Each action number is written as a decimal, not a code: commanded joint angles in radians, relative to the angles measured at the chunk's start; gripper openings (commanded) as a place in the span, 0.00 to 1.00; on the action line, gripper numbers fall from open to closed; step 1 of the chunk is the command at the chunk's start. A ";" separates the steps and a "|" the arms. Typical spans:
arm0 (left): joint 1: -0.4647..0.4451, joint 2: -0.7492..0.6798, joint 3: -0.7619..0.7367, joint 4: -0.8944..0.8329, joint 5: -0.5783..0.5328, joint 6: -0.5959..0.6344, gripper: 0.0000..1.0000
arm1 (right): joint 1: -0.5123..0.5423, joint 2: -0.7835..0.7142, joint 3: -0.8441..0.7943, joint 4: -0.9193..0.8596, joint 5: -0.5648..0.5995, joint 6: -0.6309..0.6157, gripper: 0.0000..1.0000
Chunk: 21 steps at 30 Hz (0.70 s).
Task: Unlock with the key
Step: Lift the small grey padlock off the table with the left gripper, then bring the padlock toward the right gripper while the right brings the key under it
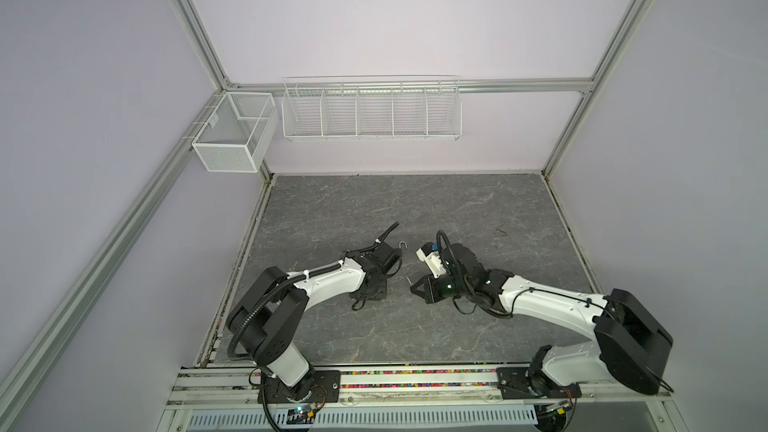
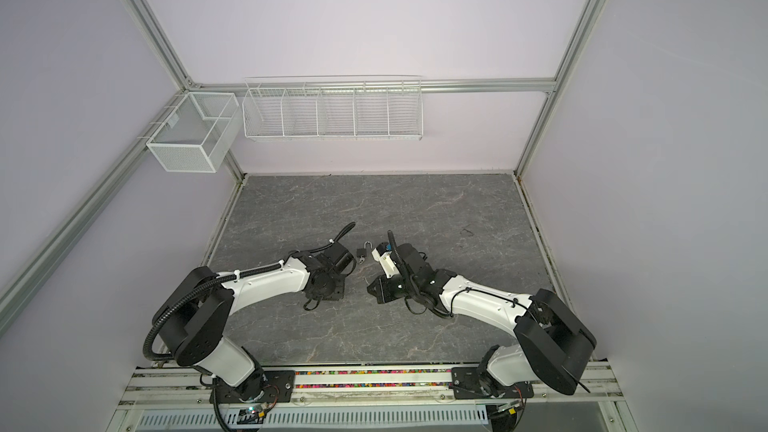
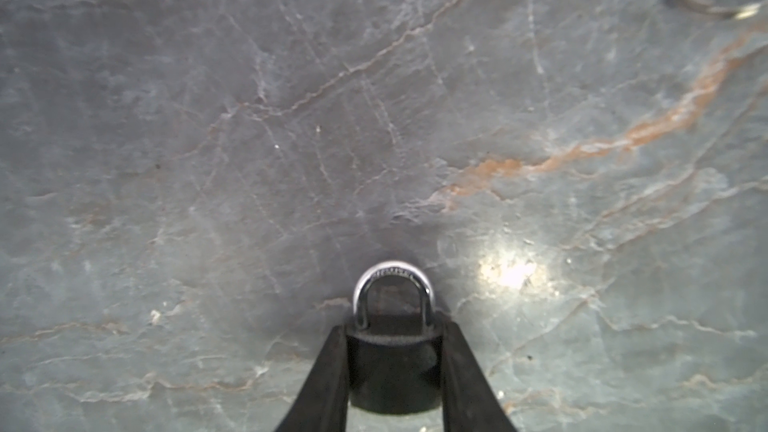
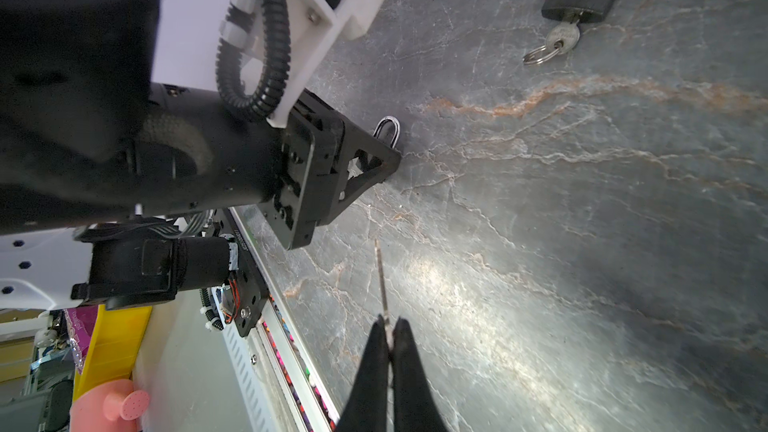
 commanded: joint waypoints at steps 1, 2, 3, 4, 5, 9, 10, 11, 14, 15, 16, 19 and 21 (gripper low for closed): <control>0.000 -0.030 0.017 -0.063 -0.018 -0.051 0.00 | 0.005 -0.032 0.024 -0.022 0.004 0.048 0.06; 0.000 -0.045 0.021 -0.064 -0.020 -0.065 0.00 | 0.007 -0.038 0.020 -0.023 0.009 0.058 0.06; 0.000 -0.057 0.024 -0.062 -0.018 -0.075 0.00 | 0.006 -0.045 0.015 -0.022 0.016 0.066 0.06; 0.000 -0.075 0.027 -0.059 -0.011 -0.082 0.00 | 0.006 -0.052 0.010 -0.020 0.020 0.075 0.06; 0.000 -0.093 0.033 -0.061 -0.010 -0.091 0.00 | 0.008 -0.058 0.005 -0.019 0.023 0.081 0.06; 0.000 -0.157 0.052 -0.072 -0.032 -0.137 0.00 | 0.011 -0.077 0.001 -0.052 0.051 0.111 0.06; 0.000 -0.174 0.058 -0.071 -0.033 -0.148 0.00 | 0.015 -0.082 0.001 -0.068 0.071 0.124 0.06; 0.000 -0.186 0.066 -0.070 -0.032 -0.161 0.00 | 0.024 -0.087 -0.001 -0.074 0.088 0.143 0.06; 0.000 -0.210 0.099 -0.057 0.001 -0.187 0.00 | 0.069 -0.096 -0.017 -0.057 0.159 0.189 0.06; -0.002 -0.220 0.109 -0.060 -0.001 -0.204 0.00 | 0.086 -0.096 -0.025 -0.041 0.188 0.205 0.06; -0.005 -0.238 0.114 -0.051 -0.005 -0.223 0.00 | 0.105 -0.094 -0.035 -0.020 0.222 0.229 0.06; -0.010 -0.285 0.129 -0.030 0.003 -0.256 0.00 | 0.160 -0.087 -0.083 0.109 0.298 0.298 0.06; -0.013 -0.305 0.140 -0.034 -0.006 -0.280 0.00 | 0.189 -0.071 -0.093 0.173 0.344 0.324 0.06</control>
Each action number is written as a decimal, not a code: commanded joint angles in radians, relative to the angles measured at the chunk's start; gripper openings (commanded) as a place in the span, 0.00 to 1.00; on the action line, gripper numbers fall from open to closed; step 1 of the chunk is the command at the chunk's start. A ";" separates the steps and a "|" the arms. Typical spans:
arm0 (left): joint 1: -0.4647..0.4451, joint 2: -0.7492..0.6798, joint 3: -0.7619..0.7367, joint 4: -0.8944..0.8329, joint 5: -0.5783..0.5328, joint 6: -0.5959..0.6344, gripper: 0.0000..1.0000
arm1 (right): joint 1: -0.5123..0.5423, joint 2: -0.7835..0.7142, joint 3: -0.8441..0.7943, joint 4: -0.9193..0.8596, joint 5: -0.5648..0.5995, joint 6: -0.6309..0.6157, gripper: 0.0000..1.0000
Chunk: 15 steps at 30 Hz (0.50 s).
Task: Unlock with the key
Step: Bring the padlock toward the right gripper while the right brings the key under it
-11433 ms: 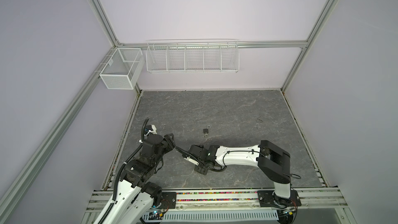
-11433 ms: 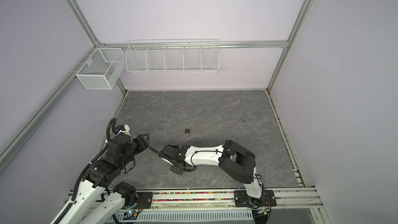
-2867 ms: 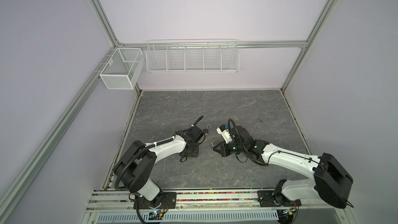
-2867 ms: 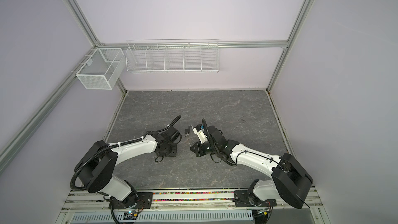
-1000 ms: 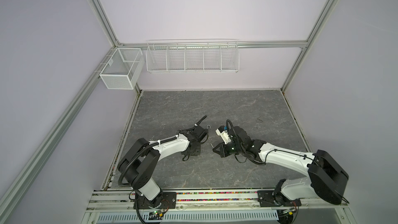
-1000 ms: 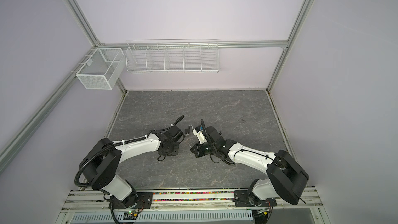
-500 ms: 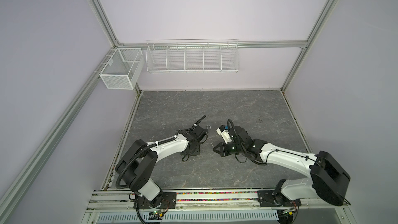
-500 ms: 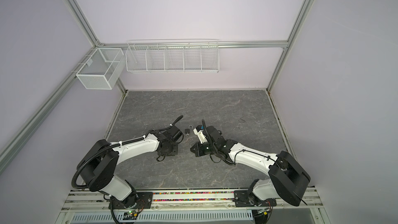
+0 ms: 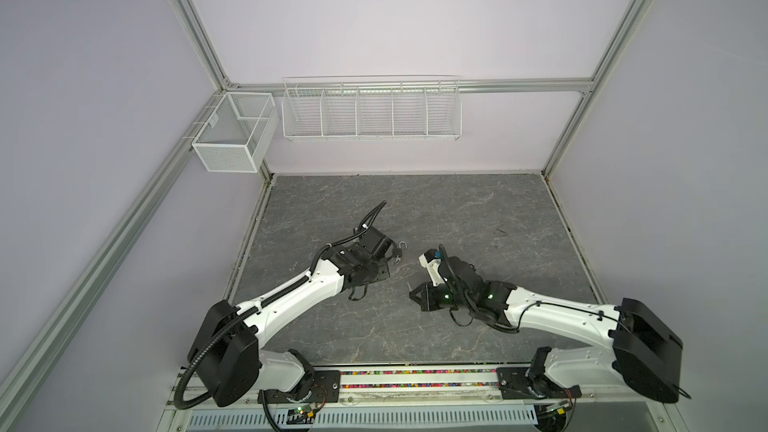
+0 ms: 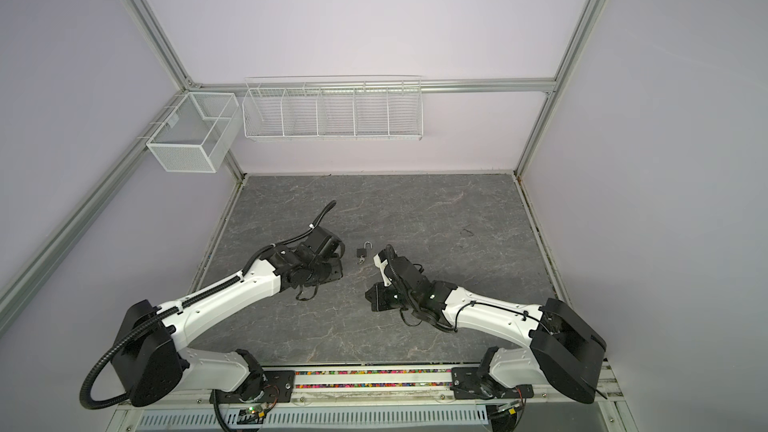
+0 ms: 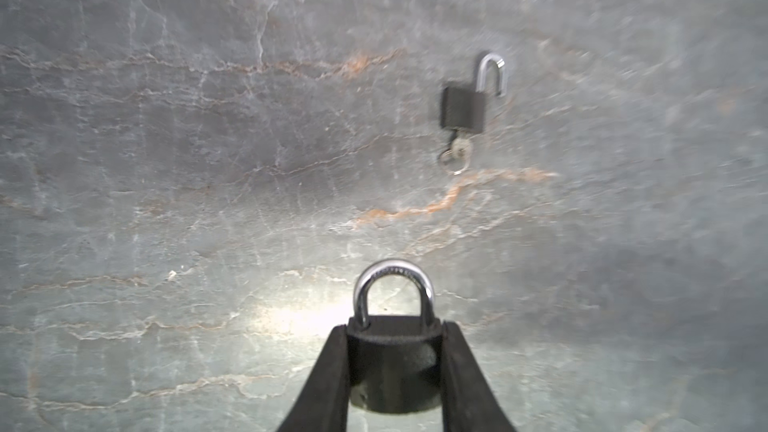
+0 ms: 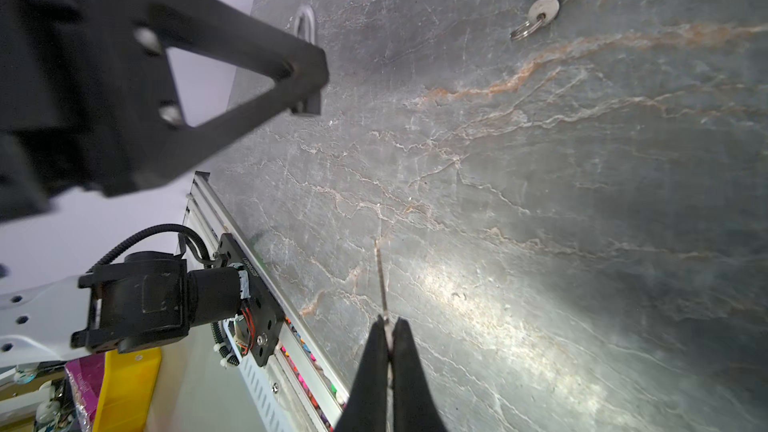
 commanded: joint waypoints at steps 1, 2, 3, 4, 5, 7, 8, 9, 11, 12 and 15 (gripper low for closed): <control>-0.010 -0.044 0.044 0.001 -0.008 -0.078 0.00 | 0.047 0.026 -0.021 0.152 0.129 0.095 0.06; -0.014 -0.053 0.047 0.006 -0.006 -0.088 0.00 | 0.063 0.044 -0.008 0.171 0.143 0.095 0.06; -0.023 -0.060 0.052 0.010 -0.009 -0.092 0.00 | 0.073 0.061 0.000 0.193 0.153 0.094 0.06; -0.034 -0.066 0.059 0.015 -0.017 -0.090 0.00 | 0.085 0.080 0.004 0.229 0.160 0.088 0.06; -0.045 -0.070 0.070 0.010 -0.026 -0.093 0.00 | 0.094 0.097 0.009 0.260 0.168 0.087 0.06; -0.070 -0.070 0.091 -0.003 -0.057 -0.093 0.00 | 0.102 0.124 0.022 0.280 0.180 0.095 0.06; -0.078 -0.068 0.102 -0.012 -0.064 -0.095 0.00 | 0.102 0.136 0.029 0.293 0.181 0.103 0.06; -0.087 -0.067 0.112 -0.020 -0.070 -0.096 0.00 | 0.103 0.148 0.029 0.323 0.175 0.107 0.06; -0.106 -0.067 0.123 -0.023 -0.090 -0.096 0.00 | 0.106 0.163 0.038 0.346 0.176 0.110 0.06; -0.113 -0.067 0.130 -0.029 -0.102 -0.097 0.00 | 0.107 0.165 0.042 0.347 0.185 0.110 0.06; -0.129 -0.070 0.136 -0.051 -0.133 -0.094 0.00 | 0.109 0.144 0.020 0.387 0.225 0.104 0.06</control>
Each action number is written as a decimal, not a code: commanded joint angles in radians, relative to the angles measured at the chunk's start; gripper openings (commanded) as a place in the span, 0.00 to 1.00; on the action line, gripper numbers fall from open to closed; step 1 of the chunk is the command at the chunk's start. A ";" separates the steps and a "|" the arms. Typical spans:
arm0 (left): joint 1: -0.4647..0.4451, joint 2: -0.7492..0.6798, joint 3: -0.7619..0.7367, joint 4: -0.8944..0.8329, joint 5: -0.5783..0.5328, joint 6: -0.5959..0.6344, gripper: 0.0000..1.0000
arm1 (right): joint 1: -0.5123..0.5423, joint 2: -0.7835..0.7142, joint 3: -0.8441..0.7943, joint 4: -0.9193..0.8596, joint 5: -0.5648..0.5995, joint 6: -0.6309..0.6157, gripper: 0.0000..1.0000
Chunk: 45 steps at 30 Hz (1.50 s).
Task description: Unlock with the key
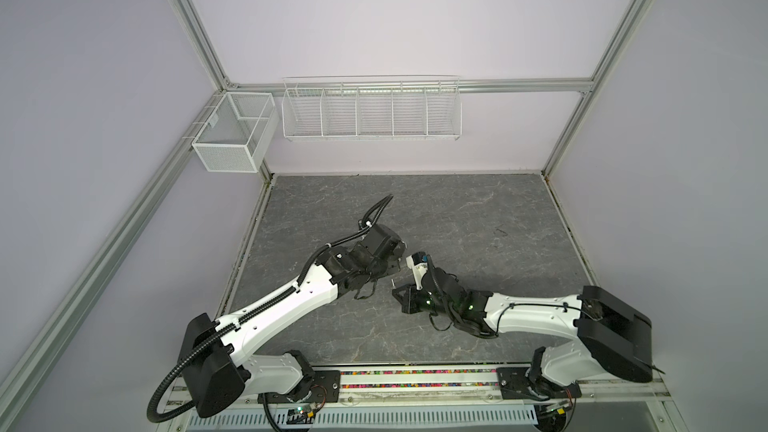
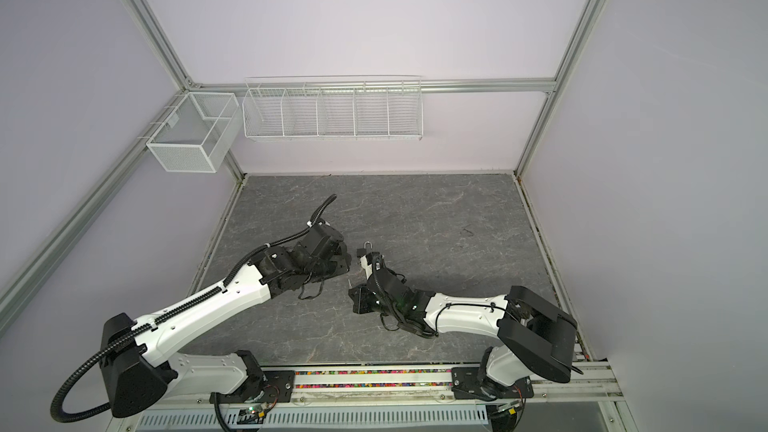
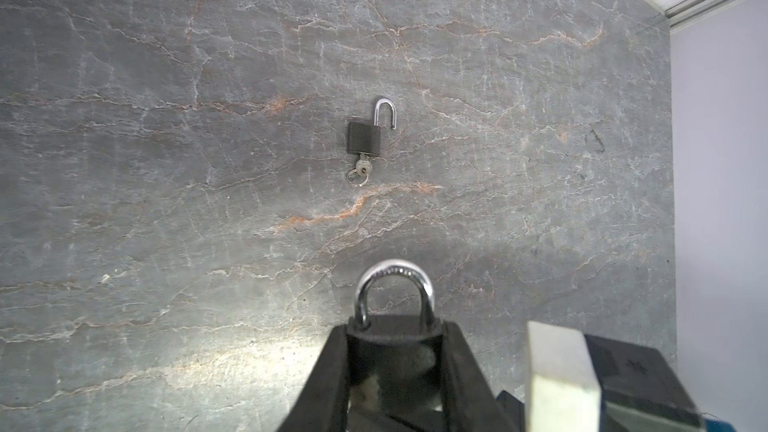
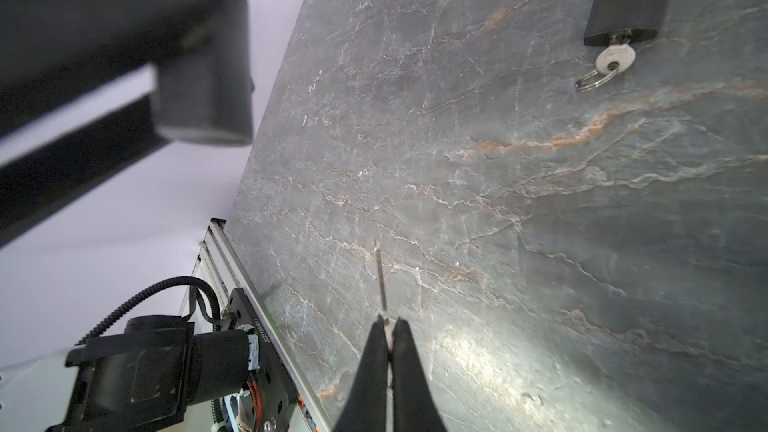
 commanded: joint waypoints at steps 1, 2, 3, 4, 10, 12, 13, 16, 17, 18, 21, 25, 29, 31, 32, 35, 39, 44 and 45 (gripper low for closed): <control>-0.013 -0.020 0.027 -0.040 -0.064 -0.017 0.00 | 0.007 -0.018 0.006 0.089 0.057 0.020 0.06; -0.013 -0.022 0.026 -0.040 -0.062 -0.015 0.00 | 0.008 -0.016 0.015 0.080 0.051 0.008 0.06; -0.013 -0.027 0.026 -0.040 -0.059 -0.013 0.00 | 0.008 -0.015 0.023 0.077 0.043 -0.003 0.06; -0.015 -0.028 0.026 -0.038 -0.059 -0.011 0.00 | 0.007 -0.018 0.024 0.086 0.034 -0.012 0.06; -0.016 -0.036 0.039 -0.058 -0.069 0.050 0.00 | 0.012 -0.035 0.027 0.053 0.062 -0.042 0.06; -0.016 -0.038 0.045 -0.066 -0.064 0.064 0.00 | 0.019 -0.039 0.035 0.045 0.070 -0.067 0.06; -0.016 -0.037 0.047 -0.065 -0.061 0.062 0.00 | 0.023 -0.041 0.043 0.035 0.080 -0.080 0.06; -0.015 -0.036 0.044 -0.064 -0.060 0.062 0.00 | 0.031 -0.043 0.051 0.033 0.099 -0.087 0.06; -0.016 -0.035 0.044 -0.067 -0.062 0.065 0.00 | 0.031 -0.043 0.048 0.039 0.102 -0.086 0.06; -0.015 -0.036 0.045 -0.073 -0.066 0.065 0.00 | 0.032 -0.046 0.047 0.045 0.103 -0.088 0.06; -0.015 -0.035 0.042 -0.080 -0.070 0.066 0.00 | 0.031 -0.059 0.058 0.040 0.102 -0.094 0.06; -0.017 -0.032 0.042 -0.083 -0.079 0.068 0.00 | 0.032 -0.061 0.059 0.041 0.109 -0.110 0.06; -0.016 -0.022 0.045 -0.086 -0.081 0.069 0.00 | 0.031 -0.055 0.076 0.035 0.089 -0.117 0.06; -0.019 -0.020 0.048 -0.077 -0.078 0.070 0.00 | 0.031 -0.047 0.075 0.042 0.086 -0.112 0.06; -0.018 -0.020 0.049 -0.072 -0.076 0.071 0.00 | 0.030 -0.045 0.075 0.047 0.083 -0.111 0.06; -0.018 -0.014 0.055 -0.073 -0.075 0.074 0.00 | 0.030 -0.049 0.081 0.042 0.079 -0.115 0.06; -0.019 -0.012 0.051 -0.066 -0.067 0.072 0.00 | 0.022 -0.055 0.081 0.031 0.083 -0.113 0.06; -0.019 -0.016 0.050 -0.057 -0.061 0.075 0.00 | 0.017 -0.043 0.082 0.047 0.062 -0.104 0.06; -0.018 -0.016 0.049 -0.052 -0.057 0.073 0.00 | 0.014 -0.044 0.080 0.054 0.061 -0.103 0.06</control>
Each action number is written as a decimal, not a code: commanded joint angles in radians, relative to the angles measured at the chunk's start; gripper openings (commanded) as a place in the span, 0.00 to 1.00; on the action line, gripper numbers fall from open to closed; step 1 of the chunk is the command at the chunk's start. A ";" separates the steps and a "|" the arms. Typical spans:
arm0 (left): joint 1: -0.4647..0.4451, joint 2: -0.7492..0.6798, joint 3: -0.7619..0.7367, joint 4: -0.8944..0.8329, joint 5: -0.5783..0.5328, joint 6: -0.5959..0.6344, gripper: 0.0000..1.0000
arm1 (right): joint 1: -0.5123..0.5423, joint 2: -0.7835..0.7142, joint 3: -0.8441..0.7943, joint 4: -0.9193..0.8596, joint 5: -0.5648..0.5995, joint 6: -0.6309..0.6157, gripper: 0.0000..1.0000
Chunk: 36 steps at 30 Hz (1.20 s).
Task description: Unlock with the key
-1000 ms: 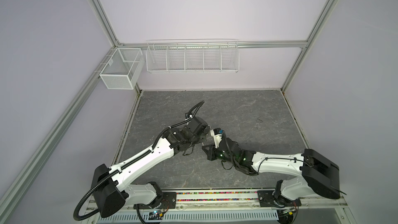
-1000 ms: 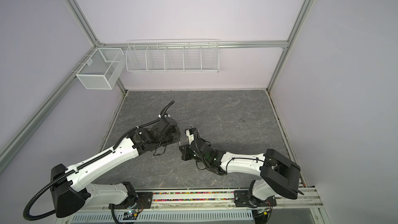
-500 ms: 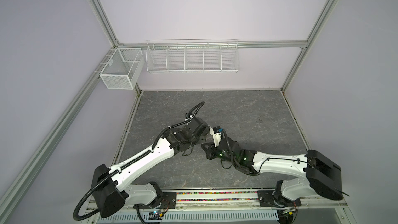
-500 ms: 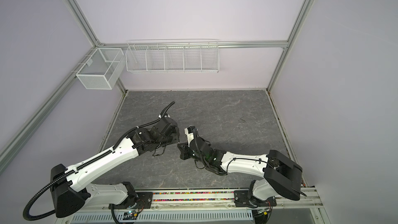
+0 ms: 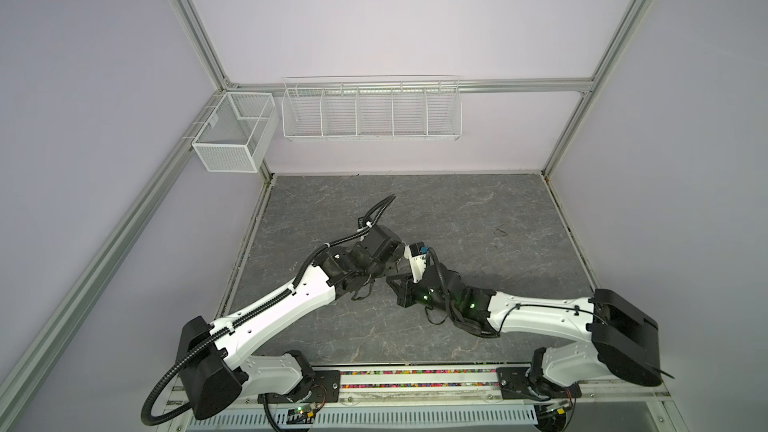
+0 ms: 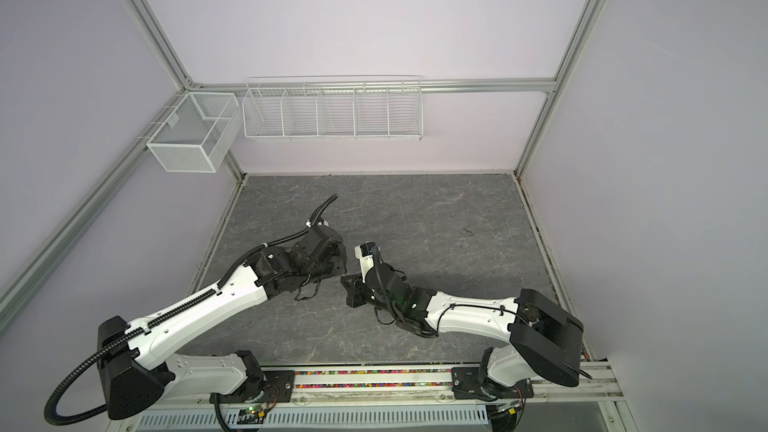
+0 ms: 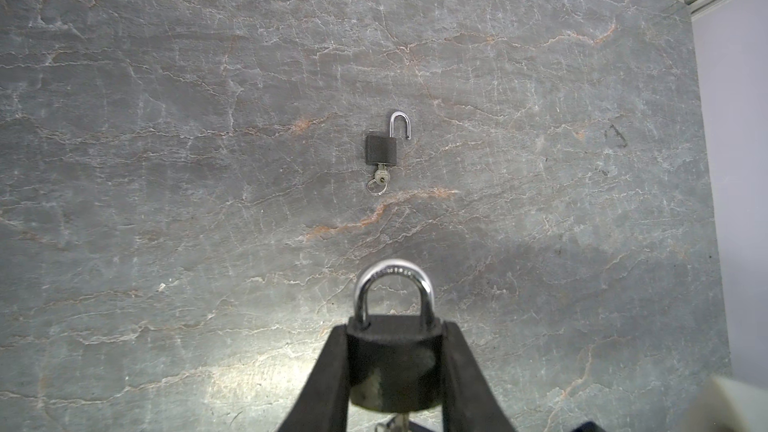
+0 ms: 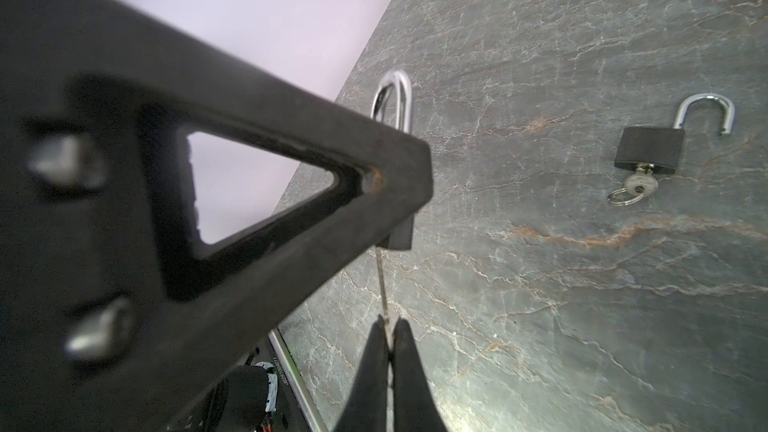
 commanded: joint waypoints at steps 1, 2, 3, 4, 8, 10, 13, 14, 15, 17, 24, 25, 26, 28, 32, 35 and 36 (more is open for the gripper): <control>-0.006 0.002 0.029 0.008 0.002 0.007 0.00 | -0.010 -0.006 0.017 0.035 -0.013 0.009 0.06; -0.006 0.003 0.032 0.005 0.002 0.008 0.00 | -0.014 -0.009 0.016 0.041 -0.016 0.010 0.06; -0.006 0.004 0.035 0.005 0.004 0.007 0.00 | -0.017 -0.008 0.020 0.038 -0.019 0.008 0.06; -0.006 0.002 0.036 0.005 0.006 0.008 0.00 | -0.019 -0.005 0.025 0.031 -0.022 0.007 0.06; -0.007 -0.006 0.035 0.005 0.001 0.012 0.00 | -0.027 -0.007 0.016 0.038 -0.023 0.013 0.06; -0.006 -0.010 0.033 0.006 0.004 0.012 0.00 | -0.031 -0.010 0.016 0.037 -0.024 0.013 0.06; -0.007 -0.009 0.029 0.010 0.011 0.011 0.00 | -0.034 -0.012 0.019 0.049 -0.040 0.015 0.06; -0.006 -0.008 0.027 0.010 0.010 0.011 0.00 | -0.035 -0.013 0.023 0.047 -0.042 0.015 0.06; -0.007 -0.008 0.025 0.011 0.011 0.013 0.00 | -0.036 -0.015 0.023 0.050 -0.047 0.020 0.06; -0.009 -0.010 0.023 0.014 0.008 0.019 0.00 | -0.044 -0.017 0.021 0.072 -0.071 0.039 0.06; -0.034 0.012 0.030 -0.019 -0.035 0.046 0.00 | -0.068 -0.027 0.049 0.119 -0.187 0.109 0.06; -0.035 0.015 0.029 -0.022 -0.037 0.047 0.00 | -0.068 -0.032 0.056 0.110 -0.194 0.109 0.06; -0.035 0.018 0.029 -0.024 -0.034 0.050 0.00 | -0.070 -0.039 0.065 0.097 -0.198 0.108 0.06; -0.038 0.018 0.027 -0.028 -0.033 0.054 0.00 | -0.074 -0.046 0.073 0.087 -0.216 0.114 0.06; -0.041 0.004 0.017 -0.042 -0.051 0.062 0.00 | -0.096 -0.061 0.067 0.090 -0.244 0.141 0.06; -0.041 0.002 0.016 -0.046 -0.050 0.075 0.00 | -0.099 -0.074 0.064 0.087 -0.257 0.140 0.06; -0.041 0.003 0.016 -0.051 -0.050 0.076 0.00 | -0.098 -0.081 0.061 0.084 -0.259 0.139 0.06</control>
